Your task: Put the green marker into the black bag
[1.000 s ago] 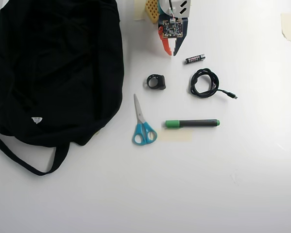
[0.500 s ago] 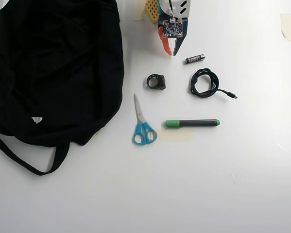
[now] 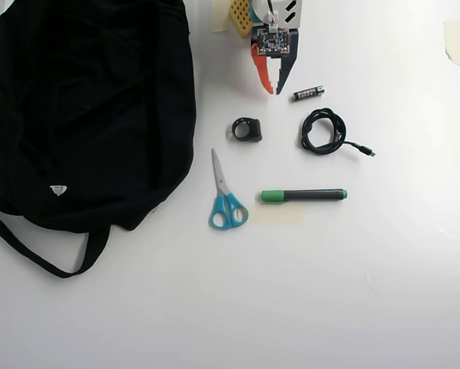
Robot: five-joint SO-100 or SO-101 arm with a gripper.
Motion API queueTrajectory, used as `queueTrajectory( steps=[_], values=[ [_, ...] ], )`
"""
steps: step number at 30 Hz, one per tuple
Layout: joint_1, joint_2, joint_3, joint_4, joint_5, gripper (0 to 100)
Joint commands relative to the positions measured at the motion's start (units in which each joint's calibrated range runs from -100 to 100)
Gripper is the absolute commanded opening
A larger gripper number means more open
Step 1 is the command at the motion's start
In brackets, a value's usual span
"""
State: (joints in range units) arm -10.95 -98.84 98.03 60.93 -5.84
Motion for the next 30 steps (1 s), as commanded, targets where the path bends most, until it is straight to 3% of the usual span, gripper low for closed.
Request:
queueTrajectory(
  steps=[1,9,15,28,30],
  values=[
    [-0.20,-0.66,0.26,-5.63,-0.14,2],
    [-0.12,8.55,-4.59,-32.76,0.33,2],
    [0.48,25.56,-16.63,-43.96,0.33,2],
    [6.53,56.85,-53.65,-46.72,0.54,2],
    [6.83,59.83,-57.60,-46.72,2.59,2]
  ],
)
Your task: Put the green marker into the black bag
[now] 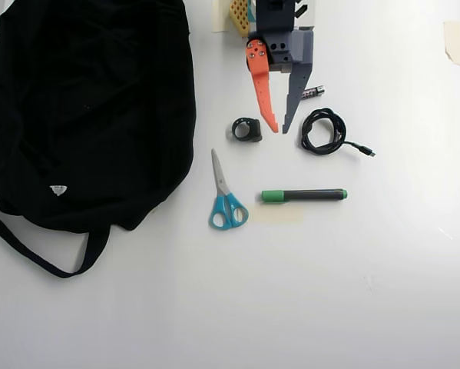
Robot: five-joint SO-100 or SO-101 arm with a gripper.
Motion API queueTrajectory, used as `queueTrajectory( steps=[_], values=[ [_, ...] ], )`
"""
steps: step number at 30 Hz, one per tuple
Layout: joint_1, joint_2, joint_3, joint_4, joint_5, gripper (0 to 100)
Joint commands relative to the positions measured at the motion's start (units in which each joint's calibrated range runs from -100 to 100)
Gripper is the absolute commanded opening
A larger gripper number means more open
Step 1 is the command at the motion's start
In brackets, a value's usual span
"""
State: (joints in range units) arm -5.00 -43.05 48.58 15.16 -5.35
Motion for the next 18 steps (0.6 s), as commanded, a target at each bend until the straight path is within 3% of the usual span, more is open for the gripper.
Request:
queueTrajectory(
  steps=[1,5,18],
  values=[
    [0.66,5.54,-10.04,-0.94,3.93,2],
    [0.21,10.85,-17.32,-0.94,8.34,2],
    [0.21,29.19,-39.24,-0.94,8.07,2]
  ],
)
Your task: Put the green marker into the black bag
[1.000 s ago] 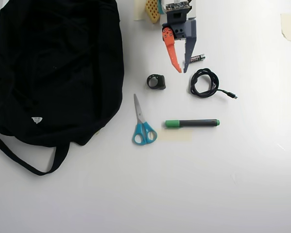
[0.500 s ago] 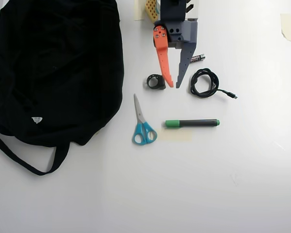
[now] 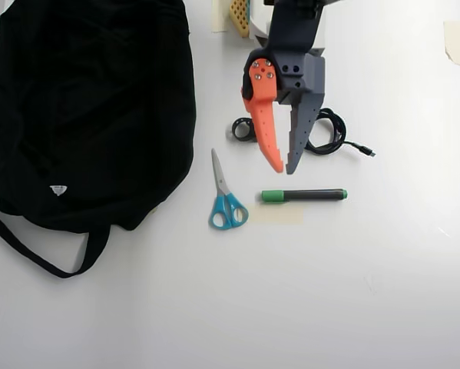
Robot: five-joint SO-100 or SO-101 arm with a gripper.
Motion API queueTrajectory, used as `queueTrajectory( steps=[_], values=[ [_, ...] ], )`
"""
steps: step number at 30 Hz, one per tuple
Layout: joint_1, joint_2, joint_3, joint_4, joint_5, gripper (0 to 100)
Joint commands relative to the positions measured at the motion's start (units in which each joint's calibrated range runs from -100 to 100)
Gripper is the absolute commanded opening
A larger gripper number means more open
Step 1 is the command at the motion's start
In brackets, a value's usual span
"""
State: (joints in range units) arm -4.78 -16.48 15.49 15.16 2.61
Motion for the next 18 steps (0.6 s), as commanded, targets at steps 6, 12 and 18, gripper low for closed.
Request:
queueTrajectory(
  steps=[6,12,18],
  values=[
    [0.36,4.53,-6.59,-1.03,-4.97,2],
    [0.14,4.53,-6.41,-1.03,-5.18,2],
    [0.06,4.45,-6.32,-1.03,-5.50,2]
  ],
)
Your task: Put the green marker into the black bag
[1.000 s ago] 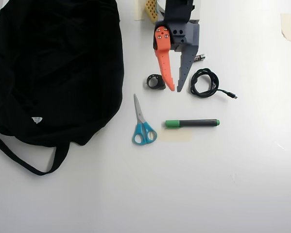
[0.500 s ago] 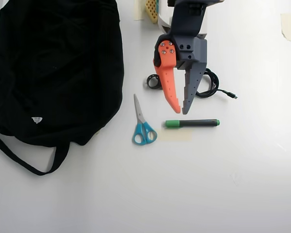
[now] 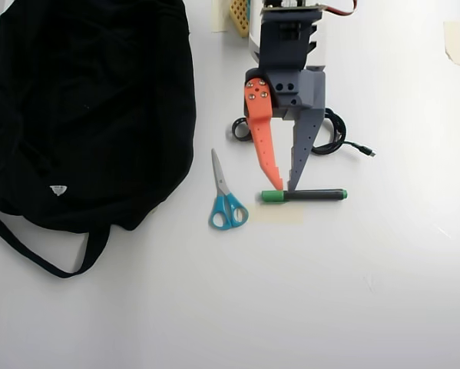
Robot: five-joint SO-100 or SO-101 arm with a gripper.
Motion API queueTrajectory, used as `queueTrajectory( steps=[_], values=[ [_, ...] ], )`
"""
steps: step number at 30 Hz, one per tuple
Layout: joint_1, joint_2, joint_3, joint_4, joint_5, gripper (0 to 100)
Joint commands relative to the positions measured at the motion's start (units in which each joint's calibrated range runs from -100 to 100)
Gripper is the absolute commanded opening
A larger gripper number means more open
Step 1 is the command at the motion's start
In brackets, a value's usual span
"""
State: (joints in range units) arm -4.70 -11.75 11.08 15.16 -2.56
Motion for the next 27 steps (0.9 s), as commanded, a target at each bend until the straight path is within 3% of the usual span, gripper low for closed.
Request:
queueTrajectory(
  steps=[1,21,27],
  values=[
    [-0.01,-0.37,-1.92,-1.03,-0.37,2],
    [-1.73,-1.45,-0.39,0.26,-0.37,2],
    [-2.70,-1.36,-1.29,12.66,-0.32,2]
  ],
)
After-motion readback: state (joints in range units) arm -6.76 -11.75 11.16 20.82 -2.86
